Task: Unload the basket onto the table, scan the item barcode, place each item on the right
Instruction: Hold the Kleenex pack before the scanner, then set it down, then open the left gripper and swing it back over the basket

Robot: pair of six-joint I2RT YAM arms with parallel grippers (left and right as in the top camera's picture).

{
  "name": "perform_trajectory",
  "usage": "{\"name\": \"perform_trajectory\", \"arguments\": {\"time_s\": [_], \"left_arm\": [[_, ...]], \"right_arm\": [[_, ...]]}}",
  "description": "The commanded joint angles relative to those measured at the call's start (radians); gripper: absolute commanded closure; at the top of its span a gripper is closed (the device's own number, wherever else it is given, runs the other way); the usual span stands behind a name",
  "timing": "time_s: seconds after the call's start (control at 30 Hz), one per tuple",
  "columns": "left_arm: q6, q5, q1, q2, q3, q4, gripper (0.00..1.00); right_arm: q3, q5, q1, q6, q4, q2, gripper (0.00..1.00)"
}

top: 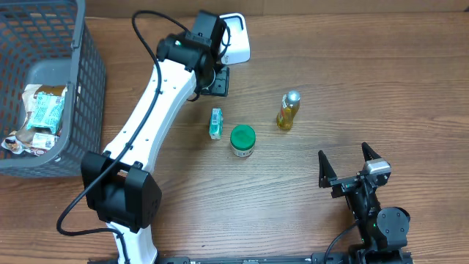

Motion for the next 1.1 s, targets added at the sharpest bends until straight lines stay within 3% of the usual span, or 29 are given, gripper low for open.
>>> {"name": "perform_trajectory", "arguments": {"time_s": [0.0, 0.3, 0.7, 0.83, 0.87, 0.93, 1.07], "left_arm": [[0.019, 0.002, 0.013, 0.002, 0.111, -0.068, 0.36], [0.020, 0.001, 0.063, -0.026, 0.290, -0.210, 0.36], [0.038, -0.027, 0.207, -0.198, 0.433, -0.254, 0.30], [0.038, -0.130, 0.305, -0.267, 0.433, -0.219, 0.20], [0.038, -0.172, 0.343, -0.283, 0.433, -0.212, 0.11], [0.038, -0.208, 0.375, -0.291, 0.433, -0.206, 0.04], [0.039, -0.279, 0.431, -0.291, 0.432, -0.186, 0.00]], "right_arm": [[-0.011, 0.001, -0.002, -0.005, 0.005, -0.010, 0.00], [-0.011, 0.001, -0.002, -0.004, 0.005, -0.010, 0.00], [-0.011, 0.001, -0.002, -0.004, 0.005, -0.010, 0.00], [-0.011, 0.001, -0.002, -0.004, 0.005, -0.010, 0.00], [-0.011, 0.001, -0.002, -0.004, 0.005, -0.010, 0.00], [-0.011, 0.001, -0.002, -0.004, 0.005, -0.010, 0.00], [-0.011, 0.001, -0.002, -0.004, 0.005, -0.010, 0.00]]}}
